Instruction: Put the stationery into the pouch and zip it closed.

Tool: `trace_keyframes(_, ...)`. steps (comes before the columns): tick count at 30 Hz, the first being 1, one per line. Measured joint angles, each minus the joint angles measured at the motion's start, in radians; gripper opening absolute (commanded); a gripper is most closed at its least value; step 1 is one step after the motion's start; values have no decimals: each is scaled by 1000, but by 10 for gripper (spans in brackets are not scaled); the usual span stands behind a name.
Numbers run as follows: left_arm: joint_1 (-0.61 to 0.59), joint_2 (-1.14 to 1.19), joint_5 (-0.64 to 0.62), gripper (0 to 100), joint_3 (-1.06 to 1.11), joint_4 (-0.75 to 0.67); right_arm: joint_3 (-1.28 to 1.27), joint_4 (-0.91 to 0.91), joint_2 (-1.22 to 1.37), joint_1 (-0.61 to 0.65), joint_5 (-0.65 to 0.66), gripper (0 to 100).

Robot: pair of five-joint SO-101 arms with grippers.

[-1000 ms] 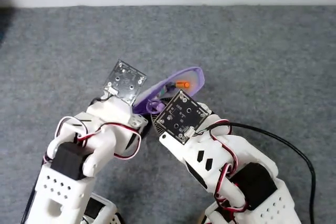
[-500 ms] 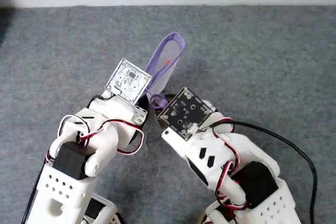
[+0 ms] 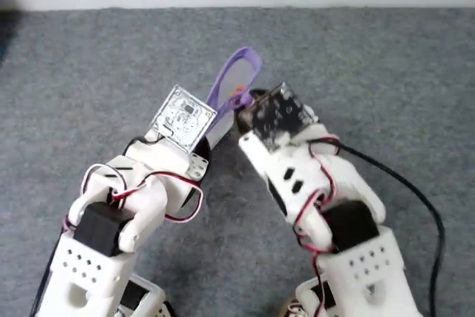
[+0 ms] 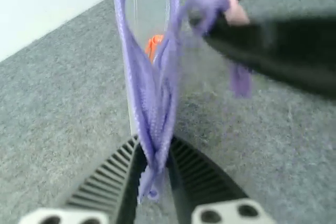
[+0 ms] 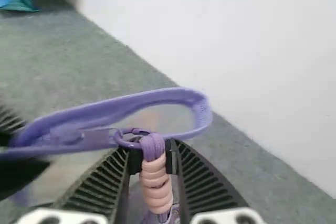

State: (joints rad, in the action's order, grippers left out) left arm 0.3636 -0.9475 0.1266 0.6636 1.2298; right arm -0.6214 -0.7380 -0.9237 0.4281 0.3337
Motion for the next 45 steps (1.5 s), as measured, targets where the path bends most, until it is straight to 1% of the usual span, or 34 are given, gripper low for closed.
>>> trace_keyframes(5, 0, -2, 0, 9, -15, 25, 0, 103, 92, -40, 0, 8)
trace_keyframes(14, -46, -2, 0, 9, -21, 25, 2, 256, 247, -124, 0, 7)
trace_keyframes(21, -48, -2, 0, 9, -21, 25, 3, 416, 387, -183, 0, 7)
trace_keyframes(28, -49, 0, 0, 9, -26, 23, 9, 603, 523, -230, 69, 7)
trace_keyframes(31, -49, 0, 0, 9, -28, 23, 51, 626, 585, -256, 75, 7)
trace_keyframes(35, -72, -2, -5, 9, -26, 46, 118, 629, 713, -351, 74, 7)
trace_keyframes(39, -74, -2, -3, 9, -26, 49, 196, 629, 773, -365, 75, 7)
trace_keyframes(45, -74, -2, -2, 11, -26, 49, 209, 629, 783, -362, 75, 7)
